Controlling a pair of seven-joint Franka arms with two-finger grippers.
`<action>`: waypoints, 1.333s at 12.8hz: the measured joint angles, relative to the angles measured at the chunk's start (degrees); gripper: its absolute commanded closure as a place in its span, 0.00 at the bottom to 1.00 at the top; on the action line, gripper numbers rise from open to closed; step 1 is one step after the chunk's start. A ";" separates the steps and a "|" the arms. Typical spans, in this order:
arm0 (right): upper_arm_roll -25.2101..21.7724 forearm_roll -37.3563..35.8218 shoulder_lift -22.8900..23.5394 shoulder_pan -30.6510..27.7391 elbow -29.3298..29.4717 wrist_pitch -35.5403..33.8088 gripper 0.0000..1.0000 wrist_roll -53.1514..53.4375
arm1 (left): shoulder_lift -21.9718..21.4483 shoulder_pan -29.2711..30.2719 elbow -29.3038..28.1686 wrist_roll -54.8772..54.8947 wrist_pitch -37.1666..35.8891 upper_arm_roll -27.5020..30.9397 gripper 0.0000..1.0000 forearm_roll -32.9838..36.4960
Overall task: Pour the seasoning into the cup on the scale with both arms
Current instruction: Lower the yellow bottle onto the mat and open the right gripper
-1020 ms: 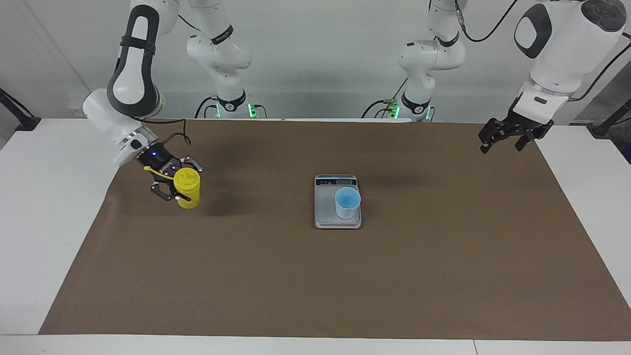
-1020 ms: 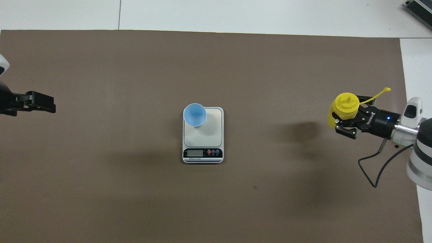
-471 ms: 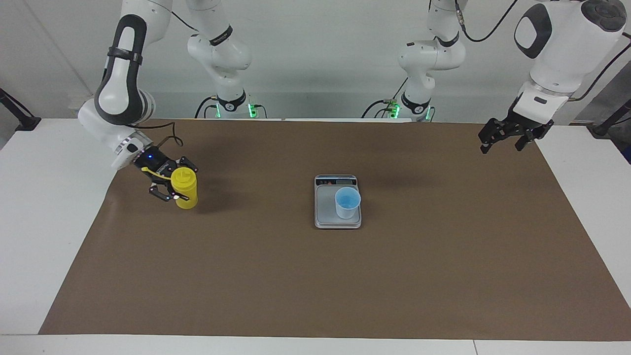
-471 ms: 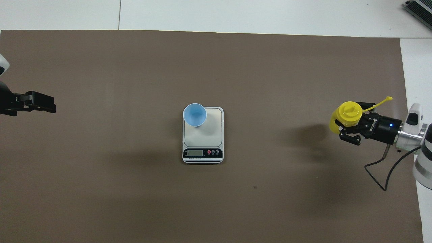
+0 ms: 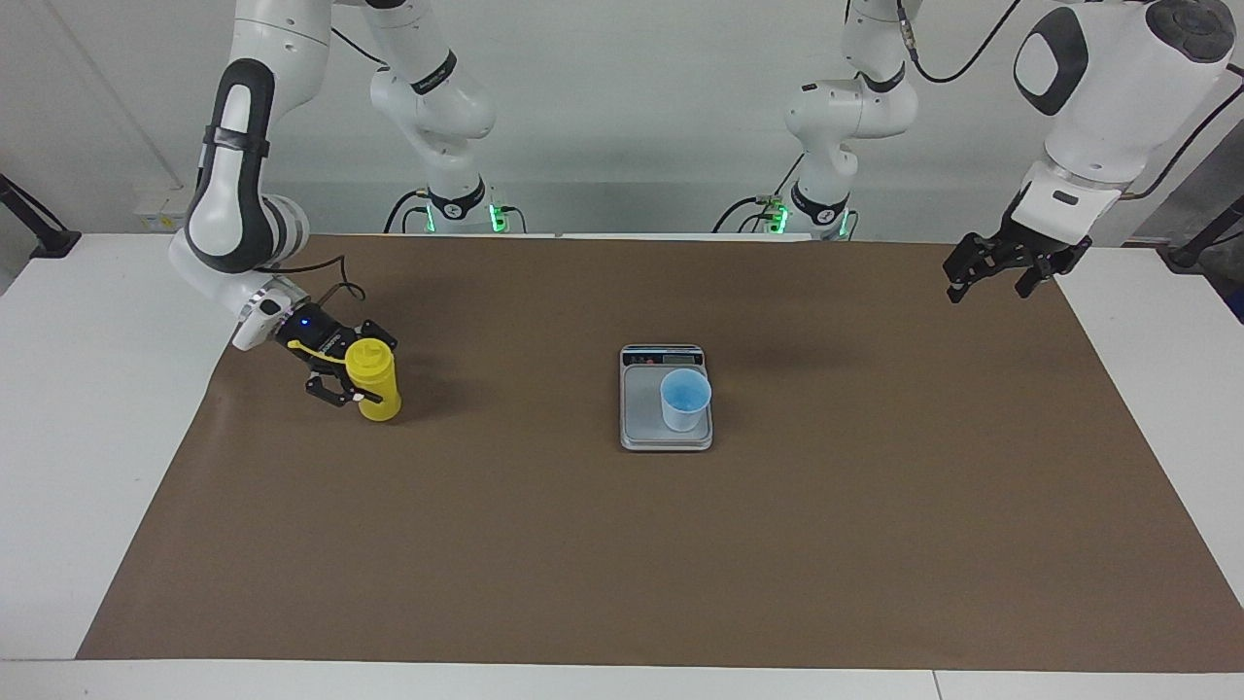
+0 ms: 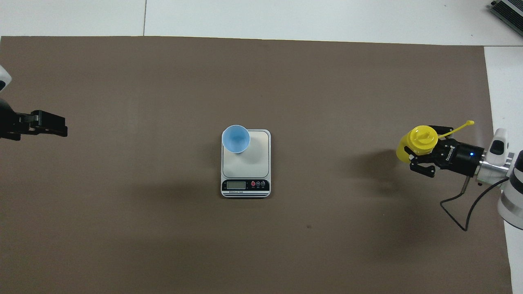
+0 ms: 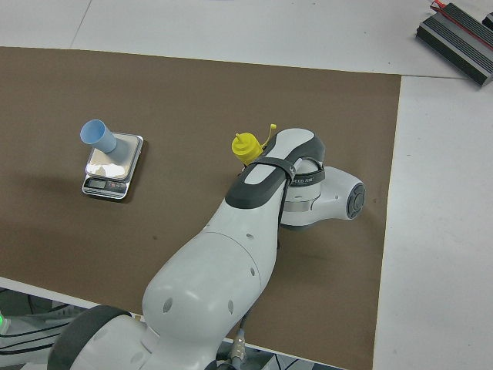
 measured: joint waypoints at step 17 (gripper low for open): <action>-0.11 -0.67 0.54 -1.78 0.66 -0.96 0.00 -3.33 | 0.00 0.00 0.00 0.00 0.00 0.00 0.00 0.00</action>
